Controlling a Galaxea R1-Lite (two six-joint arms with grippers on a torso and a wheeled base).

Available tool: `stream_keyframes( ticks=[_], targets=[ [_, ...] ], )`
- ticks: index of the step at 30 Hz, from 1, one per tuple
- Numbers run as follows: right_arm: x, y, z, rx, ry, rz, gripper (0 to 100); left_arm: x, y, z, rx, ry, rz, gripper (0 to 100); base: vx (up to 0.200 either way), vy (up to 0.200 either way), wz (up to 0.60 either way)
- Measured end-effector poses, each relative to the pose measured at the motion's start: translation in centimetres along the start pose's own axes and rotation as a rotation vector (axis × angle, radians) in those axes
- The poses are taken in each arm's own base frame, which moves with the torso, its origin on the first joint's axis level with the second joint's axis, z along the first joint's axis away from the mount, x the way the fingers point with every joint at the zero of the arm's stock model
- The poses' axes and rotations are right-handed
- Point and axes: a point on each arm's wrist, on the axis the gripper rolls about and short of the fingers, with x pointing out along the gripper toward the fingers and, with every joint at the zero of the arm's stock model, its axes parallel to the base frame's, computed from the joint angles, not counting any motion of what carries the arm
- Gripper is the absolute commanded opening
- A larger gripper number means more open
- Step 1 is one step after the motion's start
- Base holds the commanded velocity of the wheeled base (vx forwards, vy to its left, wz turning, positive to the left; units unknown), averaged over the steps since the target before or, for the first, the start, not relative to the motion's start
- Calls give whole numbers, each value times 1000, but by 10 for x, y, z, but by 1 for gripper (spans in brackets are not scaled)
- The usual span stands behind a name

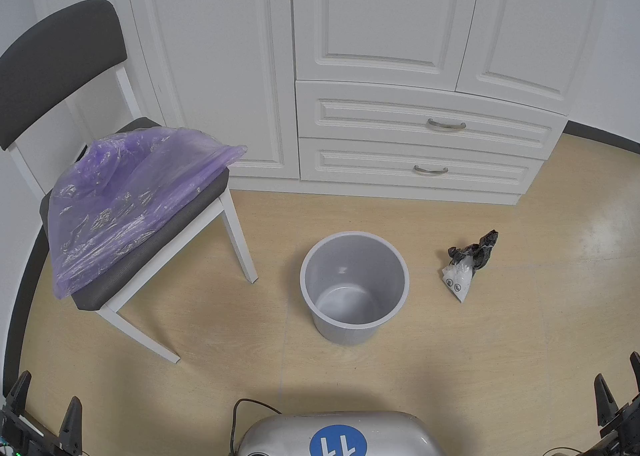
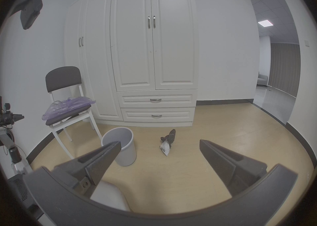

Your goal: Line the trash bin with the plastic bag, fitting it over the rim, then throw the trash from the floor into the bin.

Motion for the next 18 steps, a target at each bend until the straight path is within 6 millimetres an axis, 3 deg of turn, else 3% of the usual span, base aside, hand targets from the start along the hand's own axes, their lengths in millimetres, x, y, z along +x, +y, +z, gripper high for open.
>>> stream_keyframes(
  ticks=[18],
  targets=[
    [0,0,0,1,0,0,100,0,0,0,-9,0,9,100,0,0,0]
  ],
)
